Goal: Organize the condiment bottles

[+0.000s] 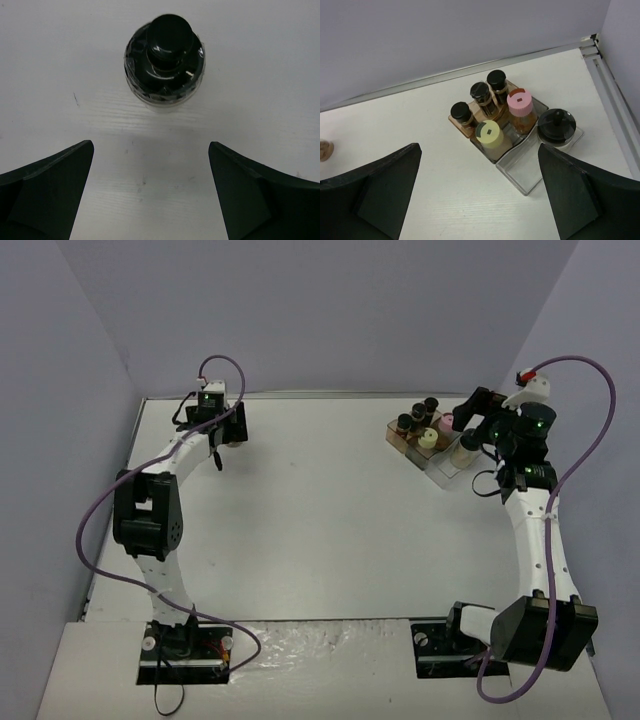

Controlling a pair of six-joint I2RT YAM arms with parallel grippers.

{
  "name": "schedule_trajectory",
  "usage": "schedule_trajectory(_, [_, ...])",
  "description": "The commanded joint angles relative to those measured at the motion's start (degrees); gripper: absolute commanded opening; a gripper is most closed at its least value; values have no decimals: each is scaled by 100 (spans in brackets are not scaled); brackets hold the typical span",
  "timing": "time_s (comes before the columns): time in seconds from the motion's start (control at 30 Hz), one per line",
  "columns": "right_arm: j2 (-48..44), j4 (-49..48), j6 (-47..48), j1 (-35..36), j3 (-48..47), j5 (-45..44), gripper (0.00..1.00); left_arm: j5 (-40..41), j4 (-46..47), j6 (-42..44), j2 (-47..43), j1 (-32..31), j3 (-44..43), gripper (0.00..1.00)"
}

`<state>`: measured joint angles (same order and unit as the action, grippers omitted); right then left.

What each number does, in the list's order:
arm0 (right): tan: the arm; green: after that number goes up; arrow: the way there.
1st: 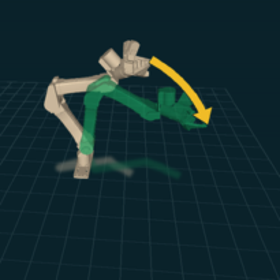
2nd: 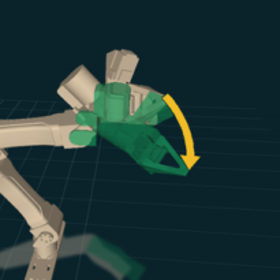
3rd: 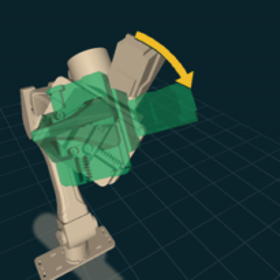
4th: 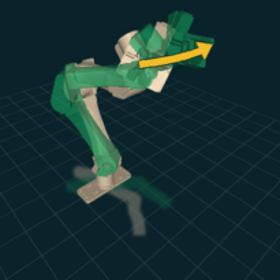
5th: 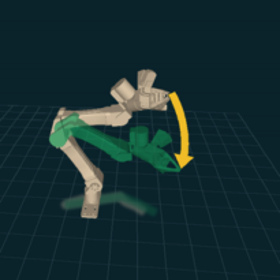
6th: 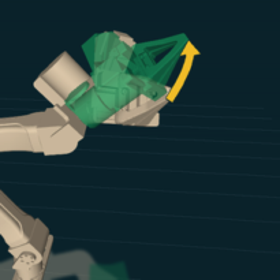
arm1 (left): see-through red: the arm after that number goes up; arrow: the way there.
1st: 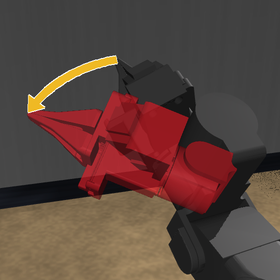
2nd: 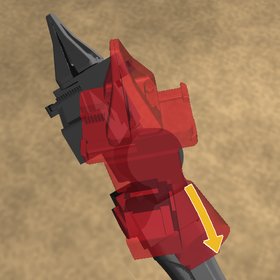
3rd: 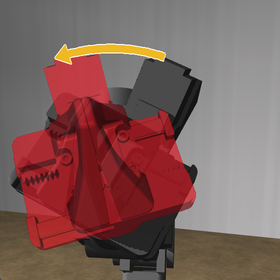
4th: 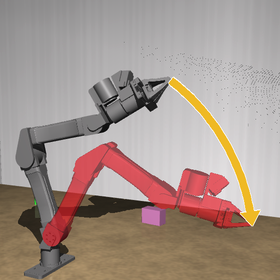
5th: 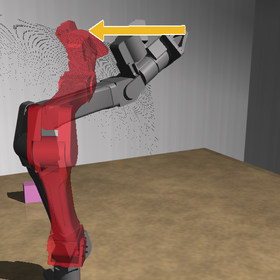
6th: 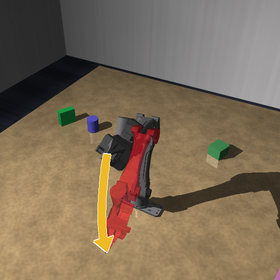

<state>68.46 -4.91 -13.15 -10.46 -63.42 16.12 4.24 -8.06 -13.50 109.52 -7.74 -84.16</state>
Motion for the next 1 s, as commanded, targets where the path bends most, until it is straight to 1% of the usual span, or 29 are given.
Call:
schedule_trajectory(0.0, [-235, -474, -38, 0, 96, 494, 100, -184, 1119, 12, 314, 158, -683, 97])
schedule_trajectory(0.13, [-272, -550, -82, 4, 220, 655, 100, -312, 1331, 71, 722, 202, -970, 96])
schedule_trajectory(0.27, [-290, -590, -100, 9, 268, 733, 100, -423, 1367, 84, 1135, 264, -1320, 90])
schedule_trajectory(0.37, [-259, -626, -100, 17, 305, 775, 100, -619, 1317, 154, 1294, 273, -1520, 81])
schedule_trajectory(0.4, [-252, -637, -100, 18, 315, 779, 100, -652, 1340, 148, 1320, 273, -1544, 76])
schedule_trajectory(0.43, [-243, -648, -100, 18, 324, 779, 100, -695, 1378, 142, 1326, 273, -1529, 69])
schedule_trajectory(0.5, [-231, -667, -100, 18, 342, 779, 100, -819, 1478, 167, 1307, 273, -1473, 59])
schedule_trajectory(0.6, [-251, -692, -114, 18, 365, 816, 100, -1079, 1633, 209, 1163, 259, -1204, 43])
schedule_trajectory(0.63, [-255, -696, -117, 18, 370, 838, 100, -1135, 1690, 221, 1110, 256, -1165, 42])
schedule_trajectory(0.7, [-256, -714, -71, 46, 410, 955, 100, -1431, 1817, 234, 867, 180, -808, 32])
schedule_trajectory(0.73, [-263, -721, -57, 60, 417, 963, 100, -1570, 1873, 234, 797, 145, -620, 30])
schedule_trajectory(0.83, [-259, -722, -52, 193, 476, 1003, 100, -1709, 1919, 316, 442, -244, -168, 29])
schedule_trajectory(0.97, [-316, -713, 15, 510, 638, 884, 100, -1504, 1975, 426, -62, -941, 463, 29])
